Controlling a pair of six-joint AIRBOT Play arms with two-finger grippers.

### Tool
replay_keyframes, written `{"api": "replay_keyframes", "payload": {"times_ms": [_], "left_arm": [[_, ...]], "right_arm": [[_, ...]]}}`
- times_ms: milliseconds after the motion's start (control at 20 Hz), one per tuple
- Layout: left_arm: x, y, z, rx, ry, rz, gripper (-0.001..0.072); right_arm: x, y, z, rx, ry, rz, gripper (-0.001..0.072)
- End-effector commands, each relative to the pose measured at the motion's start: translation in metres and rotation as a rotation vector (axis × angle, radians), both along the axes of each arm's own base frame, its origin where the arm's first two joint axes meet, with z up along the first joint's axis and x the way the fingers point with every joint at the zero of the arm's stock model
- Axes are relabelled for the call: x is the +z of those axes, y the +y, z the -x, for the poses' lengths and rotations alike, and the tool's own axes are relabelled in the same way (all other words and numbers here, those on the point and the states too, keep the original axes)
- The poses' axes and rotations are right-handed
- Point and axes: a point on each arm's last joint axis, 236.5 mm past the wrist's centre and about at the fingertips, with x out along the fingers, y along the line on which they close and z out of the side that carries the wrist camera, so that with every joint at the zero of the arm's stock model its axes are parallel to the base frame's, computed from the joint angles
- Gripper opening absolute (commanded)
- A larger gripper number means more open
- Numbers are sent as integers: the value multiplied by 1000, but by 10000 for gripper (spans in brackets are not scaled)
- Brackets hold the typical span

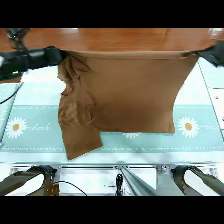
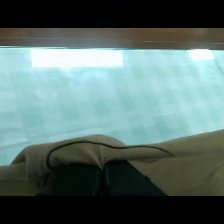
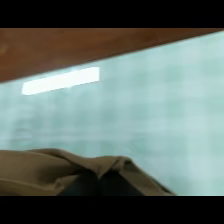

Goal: Fold the shirts.

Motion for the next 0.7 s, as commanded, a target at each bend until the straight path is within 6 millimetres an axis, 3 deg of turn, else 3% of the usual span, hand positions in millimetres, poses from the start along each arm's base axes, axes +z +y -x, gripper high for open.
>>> {"api": "replay_keyframes", "payload": {"times_ms": [0, 150, 200, 250, 300, 450, 550, 650], "left_arm": [[-52, -21, -47, 45, 24, -18, 33], [-76, -39, -57, 7, 71, -22, 55], [-82, -41, -57, 2, 83, -22, 244], [-84, -41, -58, 1, 88, -25, 589], [-85, -37, -58, 12, 99, -17, 703], [-95, -2, -37, -57, 213, -79, 703], [-120, 54, 2, -72, 432, -154, 703], [-149, 115, 51, -40, 675, -199, 703]], "right_arm": [[-40, 0, -78, -31, -19, -293, 22], [-98, -9, -107, -72, 112, -382, 25], [-113, -10, -112, -77, 142, -397, 233], [-123, -10, -114, -71, 162, -402, 650], [-128, -5, -111, -46, 181, -410, 625], [-116, -25, -92, -8, 186, -392, 623], [-106, -59, -58, 13, 226, -344, 623], [-123, -92, 4, 52, 388, -233, 622]]}}
